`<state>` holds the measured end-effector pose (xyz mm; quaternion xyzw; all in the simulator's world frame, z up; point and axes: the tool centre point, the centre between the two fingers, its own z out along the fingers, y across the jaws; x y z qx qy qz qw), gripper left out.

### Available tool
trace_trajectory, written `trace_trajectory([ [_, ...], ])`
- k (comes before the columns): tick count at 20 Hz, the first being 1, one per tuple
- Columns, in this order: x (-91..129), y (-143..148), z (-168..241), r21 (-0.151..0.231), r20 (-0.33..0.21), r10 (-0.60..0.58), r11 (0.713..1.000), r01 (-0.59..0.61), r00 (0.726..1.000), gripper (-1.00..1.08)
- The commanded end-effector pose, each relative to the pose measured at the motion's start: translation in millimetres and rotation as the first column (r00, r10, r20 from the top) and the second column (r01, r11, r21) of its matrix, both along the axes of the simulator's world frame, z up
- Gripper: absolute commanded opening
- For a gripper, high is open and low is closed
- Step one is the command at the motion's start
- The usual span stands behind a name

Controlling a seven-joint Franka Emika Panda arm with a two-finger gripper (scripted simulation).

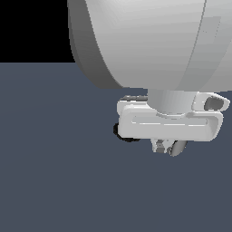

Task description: Turn on the faucet by rotating a designated handle.

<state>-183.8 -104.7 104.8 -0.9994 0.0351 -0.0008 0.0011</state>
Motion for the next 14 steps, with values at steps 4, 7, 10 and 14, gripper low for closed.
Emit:
trace_trajectory([
  [4, 4, -24, -4, -0.002, -0.002, 0.007, 1.0, -0.007, 1.0, -1.0],
  [7, 4, -37, -4, -0.002, -0.002, 0.007, 1.0, -0.007, 1.0, -1.0],
  [10, 10, -32, 0, -0.003, 0.007, 0.017, 1.0, -0.017, 1.0, -1.0],
  [14, 20, -43, 0, -0.003, 0.006, 0.016, 1.0, -0.016, 1.0, -1.0],
])
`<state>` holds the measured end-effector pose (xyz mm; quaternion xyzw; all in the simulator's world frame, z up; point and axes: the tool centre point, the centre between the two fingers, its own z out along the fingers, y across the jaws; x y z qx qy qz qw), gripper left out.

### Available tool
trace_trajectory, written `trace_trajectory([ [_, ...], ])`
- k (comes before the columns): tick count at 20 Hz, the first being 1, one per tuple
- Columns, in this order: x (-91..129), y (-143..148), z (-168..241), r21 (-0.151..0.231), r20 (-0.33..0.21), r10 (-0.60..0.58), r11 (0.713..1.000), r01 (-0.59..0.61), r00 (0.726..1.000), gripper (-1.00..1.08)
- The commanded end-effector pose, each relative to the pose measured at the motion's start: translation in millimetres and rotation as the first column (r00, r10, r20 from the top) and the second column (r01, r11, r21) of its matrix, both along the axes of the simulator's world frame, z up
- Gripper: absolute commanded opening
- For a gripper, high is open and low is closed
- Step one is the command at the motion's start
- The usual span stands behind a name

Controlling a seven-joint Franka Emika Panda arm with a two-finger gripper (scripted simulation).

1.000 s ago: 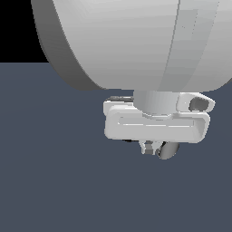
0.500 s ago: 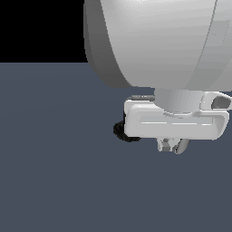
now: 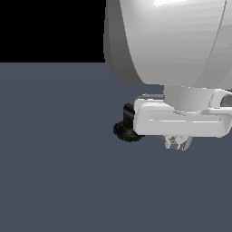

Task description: Turn on the faucet by rotating a designated handle.

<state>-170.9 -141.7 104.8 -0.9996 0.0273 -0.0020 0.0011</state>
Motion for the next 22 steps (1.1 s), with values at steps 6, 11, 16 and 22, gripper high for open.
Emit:
trace_trajectory([
  [6, 22, -22, -1, -0.003, 0.003, -0.001, 1.0, 0.001, 1.0, -1.0],
  [11, 34, -35, -1, -0.003, 0.002, -0.002, 1.0, 0.002, 1.0, -1.0],
  [16, 47, -49, -2, -0.003, 0.001, -0.003, 1.0, 0.003, 1.0, -1.0],
  [22, 61, -65, -2, -0.002, 0.0, -0.004, 1.0, 0.004, 1.0, -1.0],
])
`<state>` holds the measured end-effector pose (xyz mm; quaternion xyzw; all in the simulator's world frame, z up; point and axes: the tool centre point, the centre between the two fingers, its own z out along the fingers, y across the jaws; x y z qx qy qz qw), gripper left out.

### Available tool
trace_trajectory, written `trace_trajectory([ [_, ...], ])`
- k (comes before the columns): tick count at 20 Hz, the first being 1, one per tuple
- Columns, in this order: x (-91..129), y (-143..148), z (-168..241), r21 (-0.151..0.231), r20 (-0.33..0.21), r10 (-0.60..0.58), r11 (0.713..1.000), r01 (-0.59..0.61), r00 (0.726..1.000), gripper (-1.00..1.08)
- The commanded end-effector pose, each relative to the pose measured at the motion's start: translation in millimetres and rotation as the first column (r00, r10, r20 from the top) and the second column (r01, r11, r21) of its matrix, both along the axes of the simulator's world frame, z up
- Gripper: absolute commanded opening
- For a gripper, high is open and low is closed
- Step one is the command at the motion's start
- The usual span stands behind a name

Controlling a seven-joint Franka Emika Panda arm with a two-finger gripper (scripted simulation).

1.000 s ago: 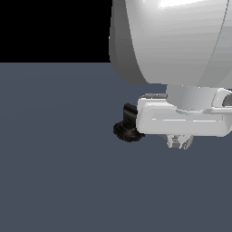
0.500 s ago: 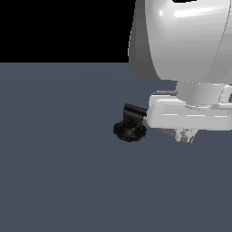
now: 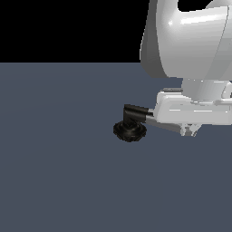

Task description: Turn on the faucet by rotating a designated handle.

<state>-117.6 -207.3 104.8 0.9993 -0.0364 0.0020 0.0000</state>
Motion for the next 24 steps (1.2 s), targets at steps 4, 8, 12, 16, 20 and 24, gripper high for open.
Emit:
trace_trajectory([
  [4, 18, -10, -3, 0.0, -0.001, 0.013, 1.0, -0.013, 1.0, -1.0],
  [8, 27, -20, -3, 0.0, -0.001, 0.013, 1.0, -0.013, 1.0, -1.0],
  [12, 37, -30, -3, 0.0, -0.002, 0.012, 1.0, -0.012, 1.0, -1.0],
  [16, 46, -40, -4, 0.0, -0.002, 0.011, 1.0, -0.011, 1.0, -1.0],
  [20, 55, -50, -4, 0.0, -0.003, 0.01, 1.0, -0.01, 1.0, -1.0],
  [24, 62, -57, -4, 0.0, -0.004, 0.01, 1.0, -0.01, 1.0, -1.0],
])
